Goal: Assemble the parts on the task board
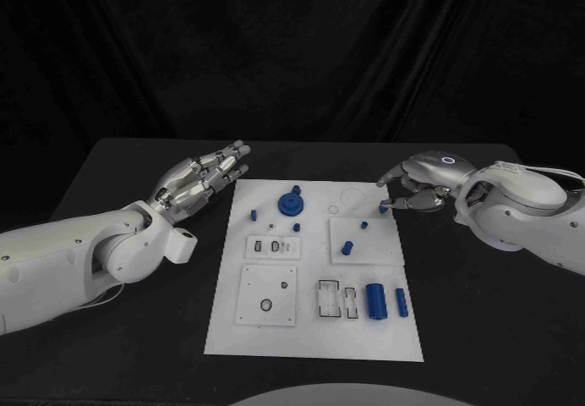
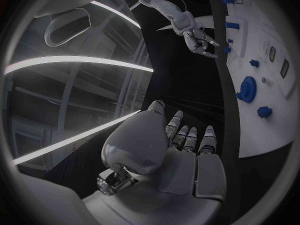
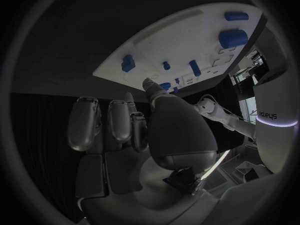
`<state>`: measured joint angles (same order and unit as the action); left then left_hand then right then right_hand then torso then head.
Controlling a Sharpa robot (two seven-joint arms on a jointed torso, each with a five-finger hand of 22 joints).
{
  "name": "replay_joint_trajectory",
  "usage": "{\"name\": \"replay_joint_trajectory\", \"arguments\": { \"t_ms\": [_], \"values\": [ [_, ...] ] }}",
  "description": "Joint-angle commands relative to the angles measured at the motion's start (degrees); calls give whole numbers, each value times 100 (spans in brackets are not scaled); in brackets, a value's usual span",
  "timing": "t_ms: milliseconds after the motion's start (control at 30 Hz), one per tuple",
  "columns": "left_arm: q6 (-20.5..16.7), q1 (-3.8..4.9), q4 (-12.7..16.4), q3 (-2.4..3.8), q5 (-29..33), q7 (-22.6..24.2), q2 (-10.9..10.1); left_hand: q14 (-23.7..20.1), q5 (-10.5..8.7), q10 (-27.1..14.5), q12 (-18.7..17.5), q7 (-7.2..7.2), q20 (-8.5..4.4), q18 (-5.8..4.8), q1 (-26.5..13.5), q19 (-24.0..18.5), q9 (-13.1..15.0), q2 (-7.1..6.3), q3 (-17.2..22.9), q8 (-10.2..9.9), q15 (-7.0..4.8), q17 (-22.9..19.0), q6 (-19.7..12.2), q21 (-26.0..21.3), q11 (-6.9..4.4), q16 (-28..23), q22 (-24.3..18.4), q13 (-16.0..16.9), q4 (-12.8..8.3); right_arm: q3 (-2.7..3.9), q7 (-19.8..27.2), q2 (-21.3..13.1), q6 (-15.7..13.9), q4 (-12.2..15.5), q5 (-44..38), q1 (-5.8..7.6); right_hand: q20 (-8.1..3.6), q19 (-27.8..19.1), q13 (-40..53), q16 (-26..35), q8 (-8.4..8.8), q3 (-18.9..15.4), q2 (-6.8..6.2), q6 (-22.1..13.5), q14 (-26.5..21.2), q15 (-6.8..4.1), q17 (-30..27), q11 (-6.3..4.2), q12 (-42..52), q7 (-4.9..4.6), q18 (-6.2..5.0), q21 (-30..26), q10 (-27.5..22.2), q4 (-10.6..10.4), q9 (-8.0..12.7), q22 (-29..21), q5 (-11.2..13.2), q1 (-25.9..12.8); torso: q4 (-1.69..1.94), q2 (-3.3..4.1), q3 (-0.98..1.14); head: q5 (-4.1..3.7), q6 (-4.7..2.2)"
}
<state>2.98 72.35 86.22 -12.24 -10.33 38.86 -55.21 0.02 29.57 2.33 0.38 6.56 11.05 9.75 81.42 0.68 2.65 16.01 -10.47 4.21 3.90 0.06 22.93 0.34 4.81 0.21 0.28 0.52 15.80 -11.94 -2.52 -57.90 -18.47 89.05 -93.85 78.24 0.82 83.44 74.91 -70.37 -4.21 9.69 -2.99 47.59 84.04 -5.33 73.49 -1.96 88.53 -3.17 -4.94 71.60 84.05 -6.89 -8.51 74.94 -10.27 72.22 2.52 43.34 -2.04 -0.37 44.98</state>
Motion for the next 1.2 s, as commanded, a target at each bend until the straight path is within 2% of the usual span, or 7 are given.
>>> {"name": "replay_joint_trajectory", "arguments": {
  "t_ms": [33, 233, 367, 500, 600, 700, 1200],
  "values": [
    [69, -3, 16, 4, 39, 293, -4, -2, 23, 1, 20, 24, 43, 62, 60, -15, 9, 11, 20, 21, 41, -6, 12, 11, 37, -21, 6, 7, 0, 4, -132, -31, -117, -28, -130, -49, -11, 43, 1318, -44, 32, -43, 5, -8, 388, -49, -6, -51, -11, 35, 119, 43, 470, -13, 12, 759, 45, -11, 17, 10, 6, 8, 9],
    [75, -4, 16, 4, 39, 286, -16, -2, 23, 1, 20, 24, 43, 62, 60, -15, 9, 11, 20, 21, 41, -6, 12, 11, 37, -21, 6, 7, 0, 3, -111, -34, -182, -114, -144, -146, -18, 77, 1281, -146, 35, -89, -17, -23, 406, -50, 47, -48, -40, 25, 139, 141, 449, -47, 20, 813, 113, -45, 25, 21, 2, 11, 8],
    [81, -5, 15, 4, 39, 283, -17, -2, 23, 1, 20, 24, 43, 62, 60, -15, 9, 11, 20, 21, 41, -6, 12, 11, 37, -21, 6, 7, 0, 3, -104, -20, -206, -149, -147, -182, -19, 77, 1266, -161, 48, -120, -38, -67, 407, -48, 37, -42, -52, 16, 140, 148, 439, -63, 33, 825, 164, -53, 26, 18, -10, 18, 15],
    [89, -5, 12, 4, 39, 285, -19, -2, 23, 1, 20, 24, 43, 62, 60, -15, 9, 11, 20, 21, 41, -6, 12, 11, 37, -21, 6, 7, 0, 3, -112, 2, -210, -184, -148, -202, -19, 75, 1259, -168, 52, -131, -50, -89, 407, -46, 33, -38, -57, 11, 139, 143, 436, -63, 38, 827, 183, -48, 38, 18, -7, -2, 24],
    [96, -6, 15, 4, 39, 300, -17, -2, 30, 9, 21, 25, 46, 62, 68, -13, 11, 4, 29, 27, 41, -6, 25, 13, 39, -21, 7, 9, -5, 3, -116, 22, -216, -220, -149, -213, -19, 72, 1252, -166, 51, -133, -53, -88, 406, -46, 30, -38, -63, 9, 137, 137, 431, -62, 38, 826, 185, -46, 30, 14, -5, 13, 33],
    [106, -6, 16, 4, 39, 310, -13, -2, 30, 8, 21, 25, 46, 62, 68, -12, 11, 4, 29, 28, 42, -6, 31, 13, 39, -21, 8, 9, -5, 3, -125, 43, -222, -261, -149, -224, -16, 70, 1245, -167, 25, -141, -62, -51, 402, -41, 16, -28, -68, -6, 138, 139, 426, -58, 25, 832, 187, -27, 25, 4, -12, 19, 44],
    [144, -11, 2, 4, 39, 301, -5, -2, 35, 12, 22, 24, 48, 62, 73, -12, 12, 5, 36, 31, 44, -6, 31, 13, 39, -21, 8, 10, -8, 3, -151, 173, -210, -428, -150, -296, 9, 51, 1235, -197, -128, -166, -46, 259, 383, -14, -53, 4, -72, -43, 133, 118, 420, -56, -136, 864, 57, 64, 29, -1, -12, 16, 74]
  ]
}}
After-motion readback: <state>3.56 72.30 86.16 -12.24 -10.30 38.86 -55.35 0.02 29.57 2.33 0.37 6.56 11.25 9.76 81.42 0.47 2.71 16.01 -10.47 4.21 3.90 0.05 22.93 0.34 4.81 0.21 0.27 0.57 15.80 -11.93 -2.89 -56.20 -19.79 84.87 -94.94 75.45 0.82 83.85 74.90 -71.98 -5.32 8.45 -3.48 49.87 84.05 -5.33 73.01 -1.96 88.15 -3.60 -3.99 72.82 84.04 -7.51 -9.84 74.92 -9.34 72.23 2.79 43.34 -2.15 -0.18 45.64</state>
